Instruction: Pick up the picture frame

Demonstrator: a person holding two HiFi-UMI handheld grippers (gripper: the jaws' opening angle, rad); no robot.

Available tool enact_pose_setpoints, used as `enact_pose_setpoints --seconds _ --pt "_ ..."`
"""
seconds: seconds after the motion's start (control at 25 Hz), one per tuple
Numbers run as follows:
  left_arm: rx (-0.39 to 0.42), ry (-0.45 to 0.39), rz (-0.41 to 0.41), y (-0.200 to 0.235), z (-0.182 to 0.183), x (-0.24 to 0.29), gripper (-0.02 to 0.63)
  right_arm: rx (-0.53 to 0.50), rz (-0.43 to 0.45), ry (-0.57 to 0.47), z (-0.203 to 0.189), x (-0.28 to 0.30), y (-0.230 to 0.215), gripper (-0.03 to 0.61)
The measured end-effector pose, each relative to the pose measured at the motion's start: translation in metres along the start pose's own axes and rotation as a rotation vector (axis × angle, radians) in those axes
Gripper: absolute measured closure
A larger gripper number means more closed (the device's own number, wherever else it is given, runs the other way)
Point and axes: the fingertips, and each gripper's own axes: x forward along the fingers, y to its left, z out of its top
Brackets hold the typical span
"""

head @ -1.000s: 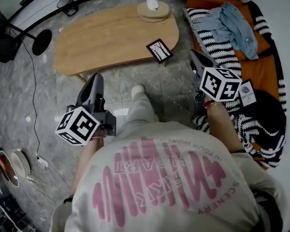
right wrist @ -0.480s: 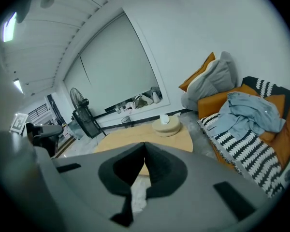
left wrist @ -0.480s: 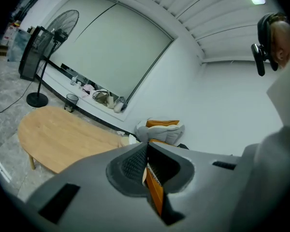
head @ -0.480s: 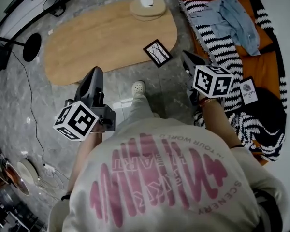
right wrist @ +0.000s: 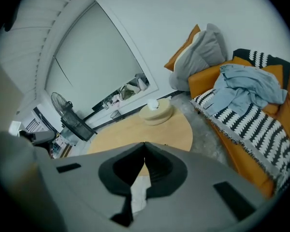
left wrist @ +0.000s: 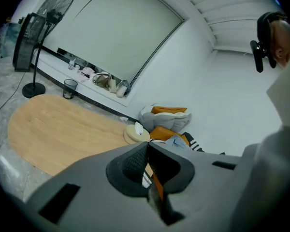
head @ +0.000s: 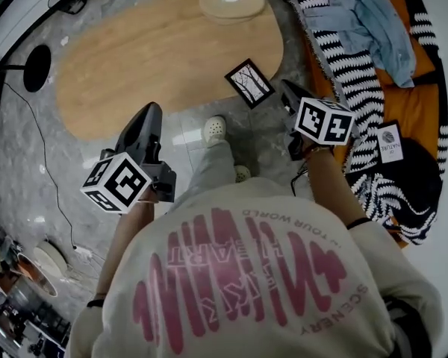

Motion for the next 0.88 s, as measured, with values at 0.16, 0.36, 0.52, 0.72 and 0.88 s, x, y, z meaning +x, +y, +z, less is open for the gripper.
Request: enact_pose_setpoints --seconds 0.16,0.36,0.52,0.72,0.88 --pt "-0.015 0.045 0.050 0.034 -0.006 0.021 0.611 0.051 -0.028 0.036 -0.013 0.035 -0.021 0.574" --pt "-0.024 0.125 0.128 0.071 -0.031 0.025 0.611 0.159 -0.125 0.115 -0.055 0.066 -0.063 0.574" --pt "-0.041 0.173 0.173 0.094 -0.046 0.026 0.611 0.275 -0.178 0.160 -0.095 0.082 -0.087 0.574" --pt "-0.051 0.214 0.185 0.108 -0.064 0.030 0.611 0.388 -0.201 0.194 -0.133 0.094 -0.102 0.574" --pt "-0.063 0.238 0.196 0.117 -0.076 0.031 0.611 0.494 -0.176 0.204 -0.155 0.106 -0.109 0.572"
